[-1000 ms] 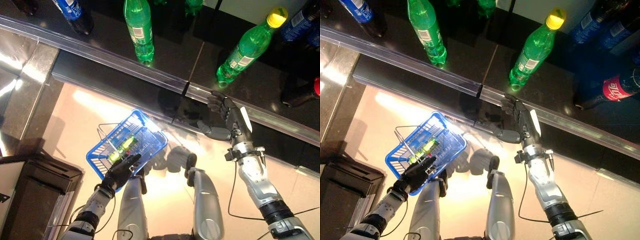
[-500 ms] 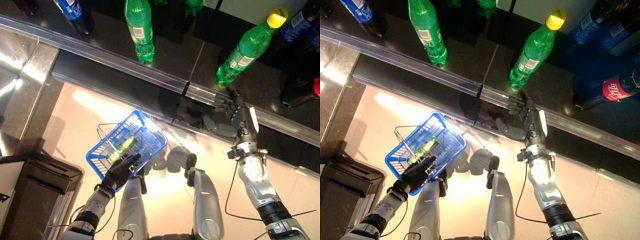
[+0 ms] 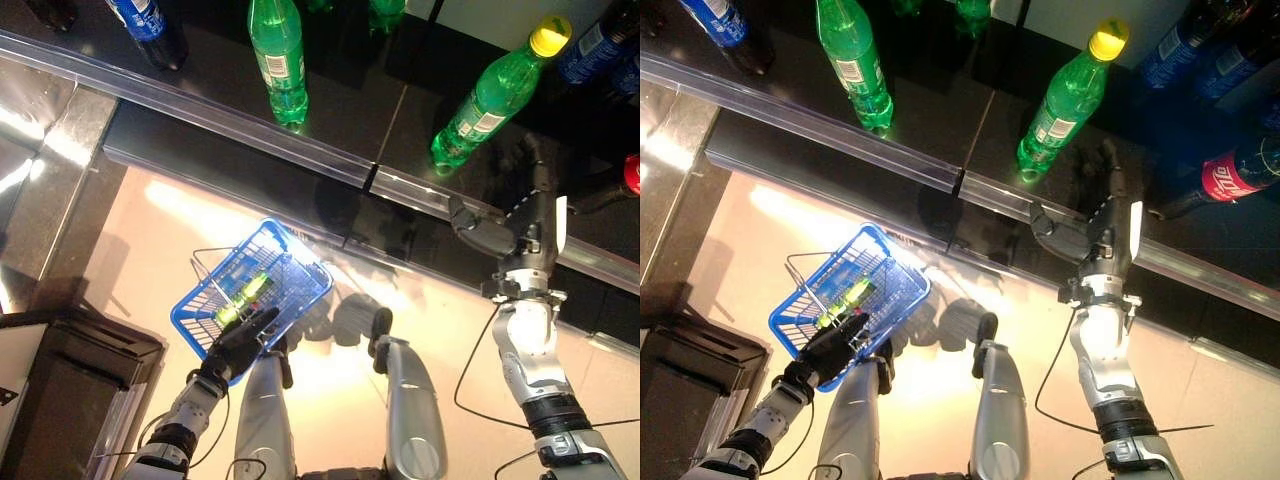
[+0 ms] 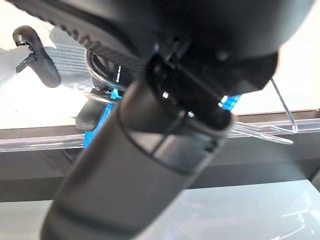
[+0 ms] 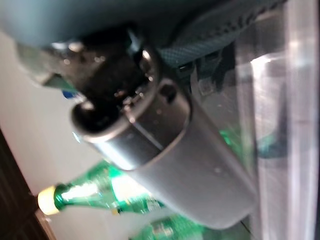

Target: Pick up the drink and place into the basket.

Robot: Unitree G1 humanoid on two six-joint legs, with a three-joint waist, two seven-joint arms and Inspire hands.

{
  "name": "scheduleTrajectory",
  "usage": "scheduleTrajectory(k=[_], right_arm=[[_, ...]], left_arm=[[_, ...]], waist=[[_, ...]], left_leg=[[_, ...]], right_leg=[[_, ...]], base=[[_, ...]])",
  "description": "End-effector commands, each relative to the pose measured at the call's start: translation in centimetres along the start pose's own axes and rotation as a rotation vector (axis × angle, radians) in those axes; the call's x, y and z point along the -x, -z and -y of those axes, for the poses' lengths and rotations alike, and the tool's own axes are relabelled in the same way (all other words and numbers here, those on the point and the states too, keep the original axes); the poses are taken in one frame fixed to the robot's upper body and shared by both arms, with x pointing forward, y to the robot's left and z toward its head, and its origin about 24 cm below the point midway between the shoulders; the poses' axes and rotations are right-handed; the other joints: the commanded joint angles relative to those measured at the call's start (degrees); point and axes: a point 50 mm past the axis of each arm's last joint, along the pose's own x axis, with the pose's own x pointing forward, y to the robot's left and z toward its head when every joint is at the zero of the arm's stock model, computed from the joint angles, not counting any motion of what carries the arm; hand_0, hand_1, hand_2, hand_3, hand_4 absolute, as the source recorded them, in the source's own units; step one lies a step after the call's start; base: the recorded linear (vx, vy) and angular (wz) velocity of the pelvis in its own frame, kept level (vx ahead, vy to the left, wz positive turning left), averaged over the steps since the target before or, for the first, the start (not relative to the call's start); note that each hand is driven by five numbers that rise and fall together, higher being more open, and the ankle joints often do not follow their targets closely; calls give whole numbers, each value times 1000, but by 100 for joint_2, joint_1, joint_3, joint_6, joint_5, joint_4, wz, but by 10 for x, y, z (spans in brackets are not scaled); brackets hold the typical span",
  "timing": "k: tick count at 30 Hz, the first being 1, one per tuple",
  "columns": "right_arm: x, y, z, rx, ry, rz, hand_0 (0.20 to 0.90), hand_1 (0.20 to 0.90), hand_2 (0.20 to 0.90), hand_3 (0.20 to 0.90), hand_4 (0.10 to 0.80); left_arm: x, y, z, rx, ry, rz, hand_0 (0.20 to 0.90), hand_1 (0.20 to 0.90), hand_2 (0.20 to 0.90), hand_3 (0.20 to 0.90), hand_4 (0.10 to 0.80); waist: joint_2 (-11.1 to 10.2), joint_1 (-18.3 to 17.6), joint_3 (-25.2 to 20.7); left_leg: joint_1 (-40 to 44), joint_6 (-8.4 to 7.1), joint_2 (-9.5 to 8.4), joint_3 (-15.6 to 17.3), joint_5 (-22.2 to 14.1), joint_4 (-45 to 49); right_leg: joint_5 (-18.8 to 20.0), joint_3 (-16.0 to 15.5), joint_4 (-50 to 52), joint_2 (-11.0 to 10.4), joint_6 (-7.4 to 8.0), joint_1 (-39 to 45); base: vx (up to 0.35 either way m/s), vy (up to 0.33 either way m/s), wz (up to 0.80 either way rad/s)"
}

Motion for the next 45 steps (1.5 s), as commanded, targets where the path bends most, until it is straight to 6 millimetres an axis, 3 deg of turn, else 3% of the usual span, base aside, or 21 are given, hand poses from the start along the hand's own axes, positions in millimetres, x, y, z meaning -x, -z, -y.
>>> scheduleTrajectory(k=[1,13,28,45], right_arm=[[-22,-71,12,-81,55,381,900,900,900,900,800],[-27,-81,15,-64,29,418,900,900,900,900,800],[-58,-97,6,-70,-52,420,900,900,900,900,800],[-86,-99,8,-112,-89,347,900,900,900,900,800]], left_arm=[[12,26,6,44,148,-29,300,300,300,200,100],[14,26,4,42,147,-35,300,300,300,200,100],[14,29,4,22,147,-77,300,300,300,200,100],[12,29,5,-3,150,-121,300,300,300,200,100]], waist=[[60,-13,-177],[54,-21,-161],[86,174,-207],[133,313,-194]], left_leg=[[72,235,142,197,235,-80],[118,245,137,238,248,-98],[226,239,96,195,250,-99],[231,239,85,148,232,-60]], right_leg=[[-61,307,69,-125,281,242],[-35,313,-10,-97,270,306],[-44,180,-62,-137,236,490],[-67,117,-1,-175,214,503]], base=[[0,0,0],[0,0,0],[0,0,0],[0,0,0]])
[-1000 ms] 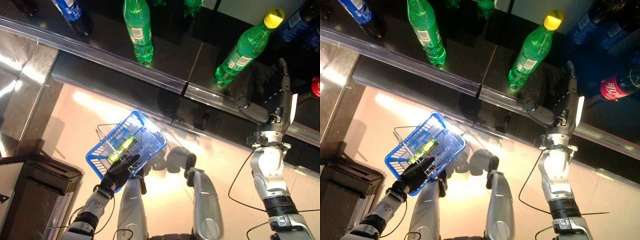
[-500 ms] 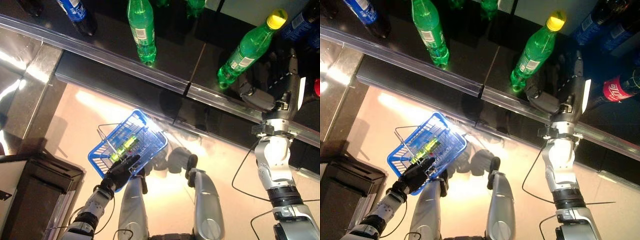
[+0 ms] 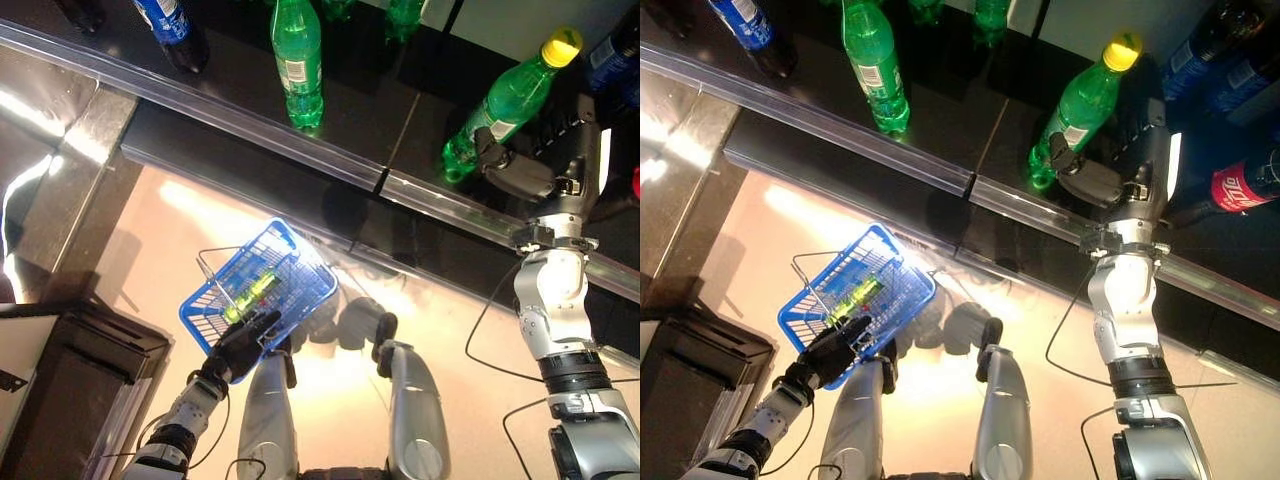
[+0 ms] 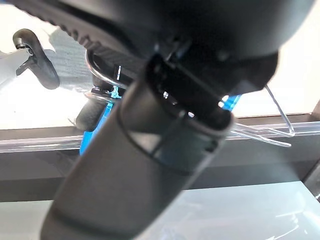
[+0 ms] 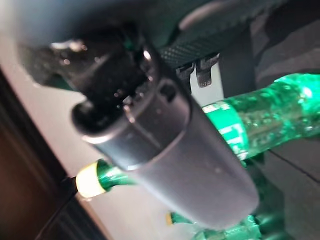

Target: Pick up the drink and place into the basket.

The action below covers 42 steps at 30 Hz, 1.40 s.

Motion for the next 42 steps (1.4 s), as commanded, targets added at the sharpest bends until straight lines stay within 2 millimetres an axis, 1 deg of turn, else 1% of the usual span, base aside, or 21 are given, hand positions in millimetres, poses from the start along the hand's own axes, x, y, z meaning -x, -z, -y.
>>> scheduleTrajectory(k=[1,9,16,17,18,19,22,23,24,25,26,33,34,35,42], right_arm=[[-35,-59,7,-2,-40,250,900,900,900,900,800],[-52,-58,11,21,-38,191,900,900,900,900,800],[-66,-60,10,35,-51,153,900,900,900,900,800],[-68,-59,9,36,-54,145,900,900,900,900,800],[-70,-58,8,40,-56,135,900,900,900,900,800],[-70,-58,8,41,-57,133,900,900,900,900,800],[-72,-55,7,47,-73,106,900,900,900,900,800],[-73,-54,7,52,-80,97,709,709,709,678,578],[-74,-53,6,59,-81,91,319,319,319,222,122],[-75,-52,6,60,-83,80,319,319,319,222,122],[-75,-50,4,60,-85,75,300,300,300,200,100],[-79,-50,-1,58,-93,75,300,300,300,200,100],[-79,-51,-2,60,-91,79,300,300,300,200,100],[-80,-51,-1,60,-91,78,300,300,300,200,100],[-79,-52,-5,60,-103,92,300,300,300,200,100]], left_arm=[[10,27,5,6,150,-85,300,300,300,200,100],[11,28,4,-1,151,-102,300,300,300,200,100],[10,26,5,-11,157,-114,300,300,300,200,100],[9,26,5,-11,157,-116,300,300,300,200,100],[9,26,6,-14,157,-119,300,300,300,200,100],[8,25,6,-15,159,-119,300,300,300,200,100],[9,24,5,-18,160,-123,300,300,300,200,100],[9,24,5,-20,159,-125,300,300,300,200,100],[9,24,5,-21,160,-126,300,300,300,200,100],[9,24,5,-22,162,-127,300,300,300,200,100],[9,25,5,-22,164,-127,300,300,300,200,100],[8,23,6,-25,168,-127,300,300,300,200,100],[7,23,8,-25,172,-125,300,300,300,200,100],[7,22,7,-26,171,-126,300,300,300,200,100],[7,22,7,-27,173,-128,300,300,300,200,100]], waist=[[62,28,-273],[91,103,-289],[112,180,-261],[120,193,-272],[119,207,-276],[111,205,-262],[113,233,-272],[121,250,-284],[121,255,-283],[123,268,-286],[126,277,-291],[151,304,-277],[148,303,-263],[158,311,-268],[154,302,-265]], left_leg=[[28,269,70,151,215,-48],[54,273,44,149,218,-83],[28,282,34,109,217,-79],[75,238,34,66,77,-52],[69,239,32,60,74,-48],[12,284,29,99,215,-81],[37,288,21,95,223,-111],[98,247,26,52,66,-67],[99,249,26,50,64,-65],[99,248,25,48,65,-64],[100,249,20,44,69,-75],[126,265,-13,47,80,-136],[64,312,-20,87,232,-177],[120,269,-16,47,76,-131],[122,277,-10,56,61,-129]], right_leg=[[-72,135,9,-179,227,291],[-68,103,-9,-199,226,311],[-70,77,30,-232,235,278],[-197,108,88,-227,298,310],[-197,101,88,-233,300,308],[-67,63,31,-245,241,266],[-65,44,21,-246,245,280],[-202,76,94,-241,305,322],[-203,73,99,-245,305,321],[-197,64,89,-252,305,326],[-192,58,80,-254,305,325],[-184,45,81,-272,318,315],[-49,4,22,-286,253,265],[-188,38,94,-281,318,306],[-188,41,97,-276,321,295]], base=[[0,0,0],[0,0,0],[6,-2,3],[59,-6,8],[-13,-8,7],[-80,-9,5],[0,-7,6],[75,-10,3],[74,-9,2],[0,0,0],[0,0,0],[-14,1,0],[0,0,0],[0,0,0],[9,0,0]])
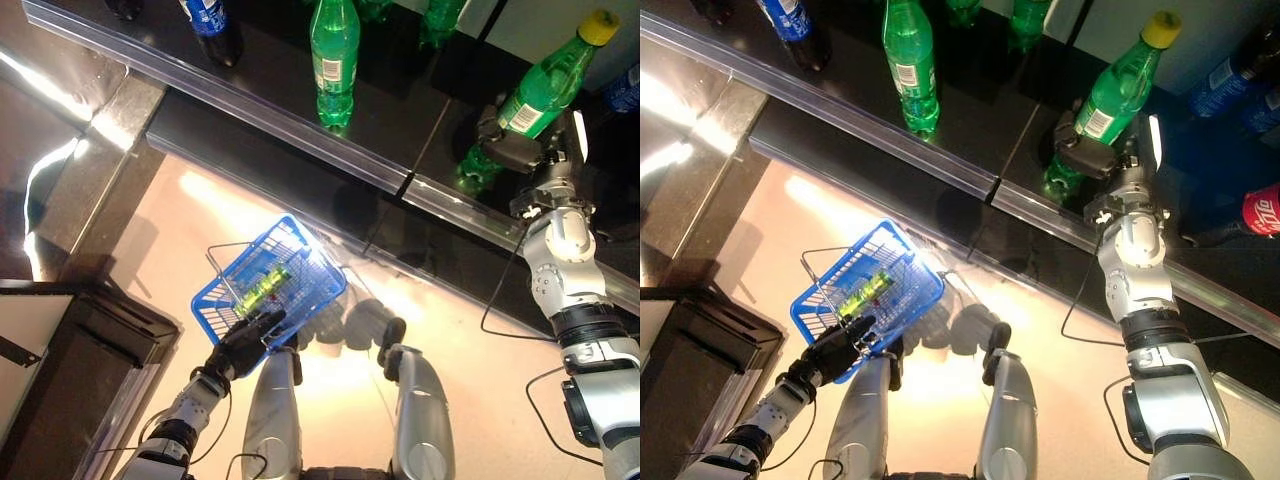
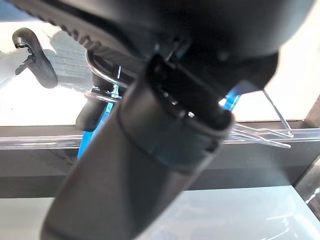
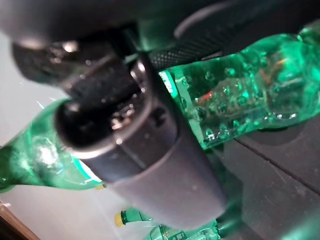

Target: Pick up the drink and place into the basket.

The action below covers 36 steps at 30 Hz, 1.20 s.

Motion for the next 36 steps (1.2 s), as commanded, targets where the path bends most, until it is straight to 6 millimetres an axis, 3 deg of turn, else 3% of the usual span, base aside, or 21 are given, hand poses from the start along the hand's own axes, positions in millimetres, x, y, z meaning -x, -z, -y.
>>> scheduleTrajectory(k=[1,9,10,19,29,36], right_arm=[[-24,-67,-2,12,-31,269,300,300,300,200,100],[-24,-75,-11,18,-62,318,300,300,300,200,100],[-22,-77,-15,24,-81,332,300,300,300,200,100],[-17,-80,-29,37,-133,364,300,300,300,200,100],[1,-54,-21,36,-144,277,300,300,300,200,100],[14,-34,-15,28,-144,200,300,300,300,200,100]], left_arm=[[9,22,5,-11,151,-98,300,300,300,200,100],[8,22,7,-14,156,-88,300,300,300,200,100],[8,22,7,-16,157,-87,300,300,300,200,100],[11,22,4,-7,145,-77,300,300,300,200,100],[31,43,-15,11,69,-104,300,300,300,200,100],[44,54,-27,25,21,-136,300,300,300,200,100]], waist=[[47,86,-288],[53,66,-265],[45,54,-265],[15,25,-407],[-84,132,-1195],[-168,220,-1773]], left_leg=[[150,285,62,219,41,-140],[178,303,36,236,41,-197],[166,351,9,295,206,-287],[593,330,-105,392,390,-850],[1916,179,-323,555,986,-2740],[2491,96,-281,688,1178,-3405]], right_leg=[[-139,200,68,-182,308,195],[-104,216,-2,-160,323,198],[56,172,-119,-165,269,189],[250,117,-692,-114,357,582],[800,-287,-2463,6,570,2028],[1061,-638,-3062,17,686,2661]], base=[[0,0,0],[-10,0,0],[-76,5,0],[4,9,-1],[104,8,6],[97,-4,9]])
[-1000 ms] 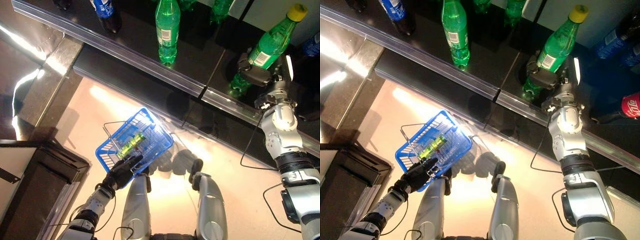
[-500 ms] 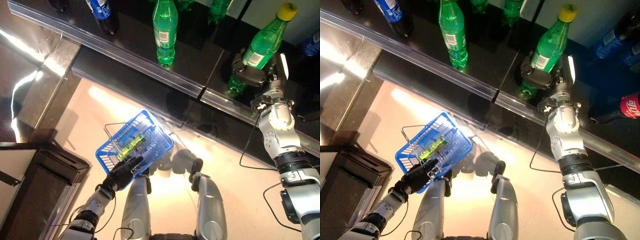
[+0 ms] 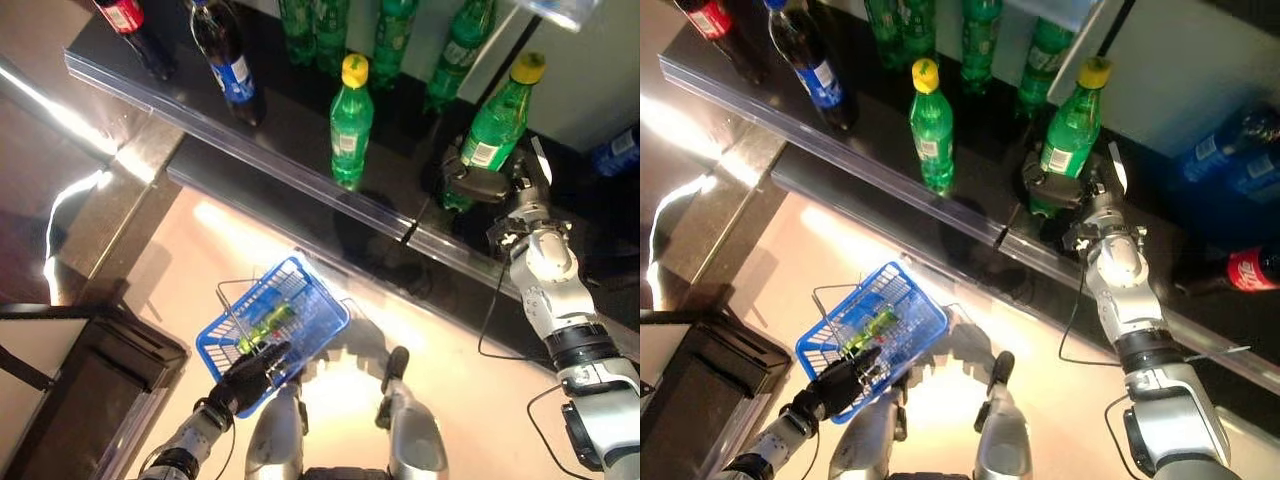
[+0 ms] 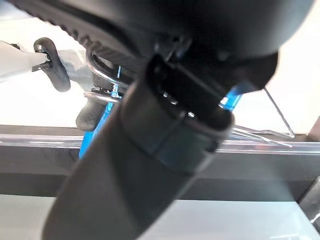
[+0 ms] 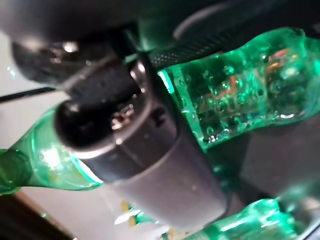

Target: Pick up the drink and place into the basket.

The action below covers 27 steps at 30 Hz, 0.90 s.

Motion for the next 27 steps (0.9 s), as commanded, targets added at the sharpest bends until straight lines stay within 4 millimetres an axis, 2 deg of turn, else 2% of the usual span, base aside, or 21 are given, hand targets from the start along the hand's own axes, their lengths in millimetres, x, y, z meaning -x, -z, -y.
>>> scheduleTrajectory(k=[1,8,15,22,27], right_arm=[[-6,-51,8,-29,10,279,300,300,300,200,100],[0,-39,3,-34,-26,225,300,300,300,200,100],[10,-24,-9,-45,-108,175,300,300,300,200,100],[21,-9,-31,-72,-213,110,300,300,300,200,100],[30,4,-38,-95,-251,44,300,300,300,200,100]], left_arm=[[13,12,-1,-33,127,-18,300,300,300,200,100],[22,20,-13,-11,86,-36,300,300,300,200,100],[25,22,-15,6,90,-12,300,300,300,200,100],[23,15,-7,30,148,43,300,300,300,200,100],[19,11,5,32,234,79,300,300,300,200,100]], waist=[[-169,231,-1733],[-232,266,-2119],[-281,294,-2375],[-302,323,-2516],[-318,346,-2564]], left_leg=[[-97,21,23,497,164,-300],[91,-26,74,552,111,-300],[251,-32,80,540,66,-300],[302,-31,75,508,79,-300],[321,-33,79,484,93,-300]], right_leg=[[13,-120,87,-289,386,-24],[52,-274,-123,-259,416,295],[-11,-354,-159,-237,389,514],[-31,-398,-159,-221,359,608],[-32,-441,-159,-208,350,654]], base=[[80,-16,23],[55,3,6],[17,3,-2],[0,0,0],[14,3,3]])
